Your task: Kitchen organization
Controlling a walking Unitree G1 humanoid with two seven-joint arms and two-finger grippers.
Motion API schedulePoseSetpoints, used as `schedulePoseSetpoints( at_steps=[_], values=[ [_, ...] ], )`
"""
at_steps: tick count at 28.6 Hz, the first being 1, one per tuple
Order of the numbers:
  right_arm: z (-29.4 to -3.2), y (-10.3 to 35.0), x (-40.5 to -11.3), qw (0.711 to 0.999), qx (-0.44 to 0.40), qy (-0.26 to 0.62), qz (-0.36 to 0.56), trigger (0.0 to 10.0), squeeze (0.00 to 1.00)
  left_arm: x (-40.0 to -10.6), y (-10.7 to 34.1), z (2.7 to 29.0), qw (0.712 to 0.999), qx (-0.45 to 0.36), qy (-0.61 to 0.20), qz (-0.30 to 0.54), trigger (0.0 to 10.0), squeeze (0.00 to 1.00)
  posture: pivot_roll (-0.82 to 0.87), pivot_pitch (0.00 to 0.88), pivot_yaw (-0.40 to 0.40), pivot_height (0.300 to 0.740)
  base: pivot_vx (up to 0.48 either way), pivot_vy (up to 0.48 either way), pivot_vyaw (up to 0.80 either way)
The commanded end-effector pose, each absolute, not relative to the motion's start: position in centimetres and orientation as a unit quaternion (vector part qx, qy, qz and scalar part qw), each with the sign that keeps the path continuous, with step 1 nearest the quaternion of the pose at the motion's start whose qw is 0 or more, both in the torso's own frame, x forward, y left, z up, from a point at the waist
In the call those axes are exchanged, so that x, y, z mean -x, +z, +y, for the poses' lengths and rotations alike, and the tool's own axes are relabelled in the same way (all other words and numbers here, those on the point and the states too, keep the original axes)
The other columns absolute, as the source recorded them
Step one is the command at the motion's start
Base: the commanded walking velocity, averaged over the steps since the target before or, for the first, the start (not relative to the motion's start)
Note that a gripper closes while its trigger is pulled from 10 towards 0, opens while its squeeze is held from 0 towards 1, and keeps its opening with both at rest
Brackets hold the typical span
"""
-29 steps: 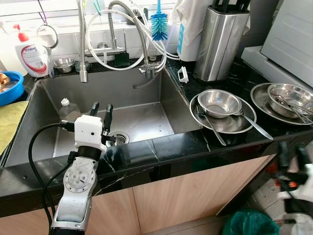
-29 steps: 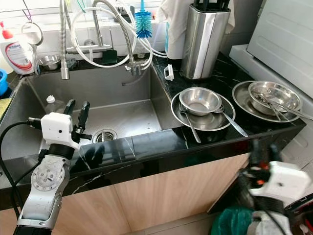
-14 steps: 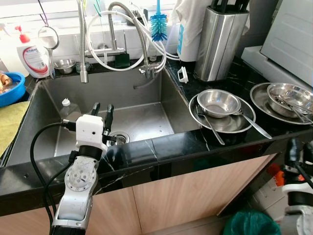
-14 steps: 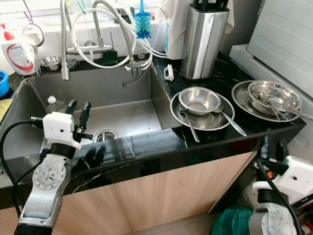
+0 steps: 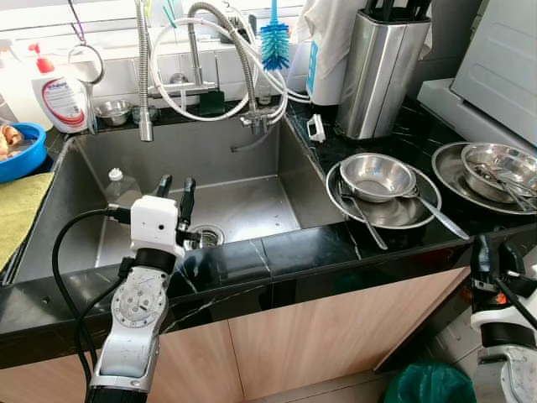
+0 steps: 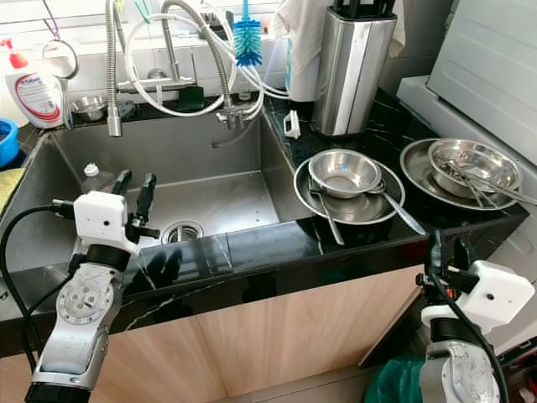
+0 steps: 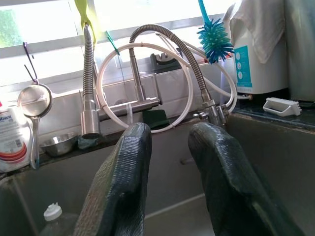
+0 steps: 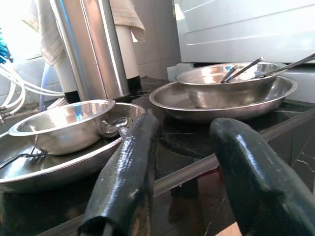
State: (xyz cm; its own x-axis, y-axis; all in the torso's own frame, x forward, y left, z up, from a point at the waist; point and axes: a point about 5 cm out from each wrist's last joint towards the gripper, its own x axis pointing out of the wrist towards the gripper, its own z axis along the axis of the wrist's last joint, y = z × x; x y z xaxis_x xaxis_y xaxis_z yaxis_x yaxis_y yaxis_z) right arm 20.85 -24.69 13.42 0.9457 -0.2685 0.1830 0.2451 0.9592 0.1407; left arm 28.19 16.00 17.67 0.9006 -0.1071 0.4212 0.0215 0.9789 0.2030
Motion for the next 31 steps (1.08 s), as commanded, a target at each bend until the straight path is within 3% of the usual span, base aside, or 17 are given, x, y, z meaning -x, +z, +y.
schedulePoseSetpoints(
  at_steps=[1,9,13,14,15,28,31],
  values=[
    [-24.4,14.1,-20.9,0.985,-0.054,-0.119,-0.116,10.0,1.00,-28.2,17.9,16.0,0.969,-0.101,-0.028,-0.226,10.0,0.00,-0.09,0.000,0.012,0.740,0.000,0.000,0.00],
    [-24.2,14.3,-20.3,0.993,0.035,-0.056,-0.102,10.0,1.00,-28.1,17.8,15.8,0.968,-0.100,-0.037,-0.226,10.0,0.00,-0.10,0.000,0.011,0.740,0.000,0.000,0.00],
    [-24.2,14.3,-20.1,0.993,0.039,-0.051,-0.098,10.0,1.00,-28.1,17.8,15.8,0.968,-0.101,-0.039,-0.226,10.0,0.00,-0.10,0.000,0.007,0.740,0.000,0.000,0.00],
    [-24.3,14.4,-20.0,0.993,0.044,-0.049,-0.098,10.0,0.19,-28.1,17.8,15.9,0.968,-0.102,-0.039,-0.227,10.0,0.00,-0.10,0.000,0.007,0.740,0.000,0.000,0.00],
    [-24.5,14.5,-20.0,0.992,0.047,-0.052,-0.101,10.0,0.00,-28.1,17.8,15.9,0.968,-0.102,-0.038,-0.227,10.0,0.00,-0.10,0.000,0.007,0.740,0.000,0.000,0.00],
    [-25.2,14.6,-19.8,0.993,0.063,-0.043,-0.095,10.0,0.00,-28.0,17.4,15.7,0.969,-0.107,-0.046,-0.218,10.0,0.00,-0.10,0.000,0.005,0.740,0.000,0.000,0.00],
    [-26.9,13.9,-20.3,0.990,0.041,-0.099,-0.094,10.0,0.00,-28.1,17.6,15.5,0.968,-0.110,-0.050,-0.222,10.0,0.00,-0.10,0.000,0.009,0.740,0.000,0.000,0.00]
  ],
)
